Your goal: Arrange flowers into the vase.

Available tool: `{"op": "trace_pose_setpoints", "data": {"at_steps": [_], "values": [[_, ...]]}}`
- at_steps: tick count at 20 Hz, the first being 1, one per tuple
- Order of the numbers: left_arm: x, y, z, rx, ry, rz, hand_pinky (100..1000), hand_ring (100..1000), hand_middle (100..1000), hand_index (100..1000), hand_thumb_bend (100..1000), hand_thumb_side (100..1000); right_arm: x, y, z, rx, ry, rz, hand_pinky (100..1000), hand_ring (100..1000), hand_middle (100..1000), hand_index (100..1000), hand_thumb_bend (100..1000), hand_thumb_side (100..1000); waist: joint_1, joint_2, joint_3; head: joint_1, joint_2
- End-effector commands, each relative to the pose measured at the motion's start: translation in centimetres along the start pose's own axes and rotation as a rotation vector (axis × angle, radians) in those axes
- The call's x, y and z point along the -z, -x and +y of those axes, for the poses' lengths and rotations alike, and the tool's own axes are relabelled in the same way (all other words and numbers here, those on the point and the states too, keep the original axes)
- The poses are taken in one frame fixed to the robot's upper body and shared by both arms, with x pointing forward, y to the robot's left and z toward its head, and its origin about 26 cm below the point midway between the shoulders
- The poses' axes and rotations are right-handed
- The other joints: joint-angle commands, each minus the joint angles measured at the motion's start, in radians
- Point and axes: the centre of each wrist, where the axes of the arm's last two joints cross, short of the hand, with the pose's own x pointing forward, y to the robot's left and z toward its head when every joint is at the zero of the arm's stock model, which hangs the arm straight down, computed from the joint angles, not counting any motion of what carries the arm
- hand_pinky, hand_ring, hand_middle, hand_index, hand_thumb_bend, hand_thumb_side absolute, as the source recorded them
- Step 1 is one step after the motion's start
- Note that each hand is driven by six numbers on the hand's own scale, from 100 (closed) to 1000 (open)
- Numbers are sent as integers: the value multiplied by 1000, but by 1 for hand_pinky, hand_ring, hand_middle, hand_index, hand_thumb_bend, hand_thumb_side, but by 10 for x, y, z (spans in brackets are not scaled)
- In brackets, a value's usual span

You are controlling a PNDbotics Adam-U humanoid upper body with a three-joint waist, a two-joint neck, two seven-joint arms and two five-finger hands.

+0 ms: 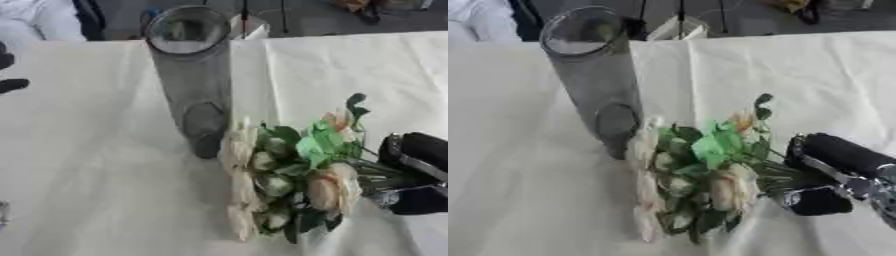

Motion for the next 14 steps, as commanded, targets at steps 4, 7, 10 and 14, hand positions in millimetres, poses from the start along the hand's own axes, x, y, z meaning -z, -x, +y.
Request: {"op": "trace_pose_setpoints", "data": {"at_steps": [4,7,10,14], "values": [[6,-6,5,17,4,-36,707,834,790,874,100,1000,-14,-9,-28,-47,61,10,100,100,100,100,100,725,5,-17,-2,18,-8],[6,-6,5,18,4,-36,707,833,790,874,100,1000,-17,-12,-34,-40,76,11,100,100,100,100,100,725,4,-20,-1,34,-8],[6,-6,5,19,4,-37,707,833,789,874,100,1000,-18,-11,-36,-31,83,11,100,100,100,100,100,710,3,-21,-1,45,-8],[6,-6,6,21,1,-37,707,833,789,873,100,1000,-20,-9,-43,-13,118,23,100,100,100,100,100,697,3,-23,-1,71,-1]]}}
